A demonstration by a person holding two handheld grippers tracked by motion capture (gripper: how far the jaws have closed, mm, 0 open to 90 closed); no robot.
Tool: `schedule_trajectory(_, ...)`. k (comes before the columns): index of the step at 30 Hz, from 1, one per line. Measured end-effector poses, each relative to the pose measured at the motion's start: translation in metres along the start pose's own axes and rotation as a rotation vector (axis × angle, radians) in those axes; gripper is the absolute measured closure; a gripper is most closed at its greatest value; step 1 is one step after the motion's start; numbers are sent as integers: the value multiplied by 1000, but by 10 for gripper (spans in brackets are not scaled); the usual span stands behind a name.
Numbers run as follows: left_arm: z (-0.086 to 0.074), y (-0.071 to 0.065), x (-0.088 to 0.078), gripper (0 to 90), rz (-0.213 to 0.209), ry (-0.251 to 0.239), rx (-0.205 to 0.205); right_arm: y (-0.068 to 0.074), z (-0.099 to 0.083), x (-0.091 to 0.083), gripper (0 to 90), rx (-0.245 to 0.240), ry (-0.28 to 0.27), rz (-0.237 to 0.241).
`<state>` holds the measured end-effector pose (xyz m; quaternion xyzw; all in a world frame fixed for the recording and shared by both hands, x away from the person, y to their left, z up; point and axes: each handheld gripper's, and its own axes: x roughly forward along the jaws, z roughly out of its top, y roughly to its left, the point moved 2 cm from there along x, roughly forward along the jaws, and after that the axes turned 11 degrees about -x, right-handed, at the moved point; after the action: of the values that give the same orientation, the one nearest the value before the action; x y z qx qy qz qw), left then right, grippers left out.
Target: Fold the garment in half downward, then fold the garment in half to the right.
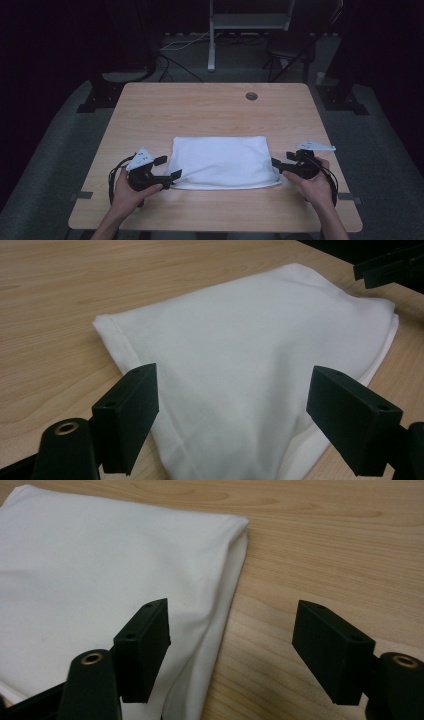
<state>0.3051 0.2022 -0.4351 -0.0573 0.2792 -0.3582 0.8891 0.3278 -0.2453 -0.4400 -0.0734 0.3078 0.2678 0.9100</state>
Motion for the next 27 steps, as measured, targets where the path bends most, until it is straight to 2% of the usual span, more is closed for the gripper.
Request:
schedule_trajectory(9, 0, -3, -2, 204, -4, -5, 7, 6, 5, -1, 277, 0, -13, 21)
schedule_trajectory(13, 1, -3, -4, 203, -8, -16, 5, 9, 7, -2, 244, 3, -14, 47)
schedule_trajectory(19, 2, -3, -1, 203, -14, -18, 0, 8, 7, -1, 232, 37, -6, 87)
schedule_trajectory(23, 1, -3, -1, 203, -1, -23, 4, 3, 7, -1, 227, 71, -19, 109)
schedule_trajectory(25, 1, -3, -1, 203, 3, -28, 3, 1, 9, 0, 246, 85, -24, 112)
schedule_trajectory(27, 2, -3, 1, 203, 5, -30, 7, -1, 11, 2, 307, 75, -20, 111)
